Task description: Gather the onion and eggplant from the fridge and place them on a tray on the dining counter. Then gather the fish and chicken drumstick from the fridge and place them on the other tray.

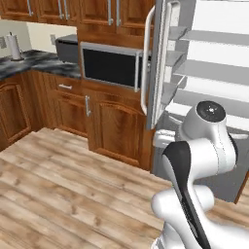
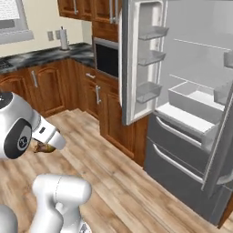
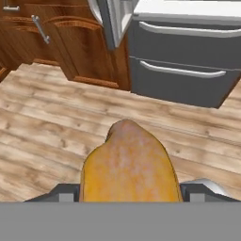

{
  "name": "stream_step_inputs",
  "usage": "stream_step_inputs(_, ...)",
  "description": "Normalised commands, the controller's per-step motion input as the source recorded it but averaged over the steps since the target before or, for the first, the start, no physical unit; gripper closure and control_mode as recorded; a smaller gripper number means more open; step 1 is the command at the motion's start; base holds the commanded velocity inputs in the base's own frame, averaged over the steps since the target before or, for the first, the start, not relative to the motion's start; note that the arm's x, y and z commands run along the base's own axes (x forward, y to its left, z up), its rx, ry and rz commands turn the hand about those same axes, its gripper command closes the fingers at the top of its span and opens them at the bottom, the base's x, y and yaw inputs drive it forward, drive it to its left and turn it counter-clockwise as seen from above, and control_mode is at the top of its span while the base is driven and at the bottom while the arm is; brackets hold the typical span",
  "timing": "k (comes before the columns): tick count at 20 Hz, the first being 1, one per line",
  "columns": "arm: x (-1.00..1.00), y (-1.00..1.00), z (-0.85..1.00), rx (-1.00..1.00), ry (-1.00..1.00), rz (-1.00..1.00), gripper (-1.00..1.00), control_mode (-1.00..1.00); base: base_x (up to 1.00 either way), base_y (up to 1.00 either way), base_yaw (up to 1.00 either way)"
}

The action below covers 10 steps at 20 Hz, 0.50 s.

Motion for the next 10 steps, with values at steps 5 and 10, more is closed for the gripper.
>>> stream_step_inputs(5, 0.00, 0.00, 0.00, 0.00, 0.00, 0.00, 1.00, 1.00, -0.24, -0.11, 0.49)
stream_step_inputs(10, 0.00, 0.00, 0.00, 0.00, 0.00, 0.00, 1.00, 1.00, -0.21, -0.11, 0.51)
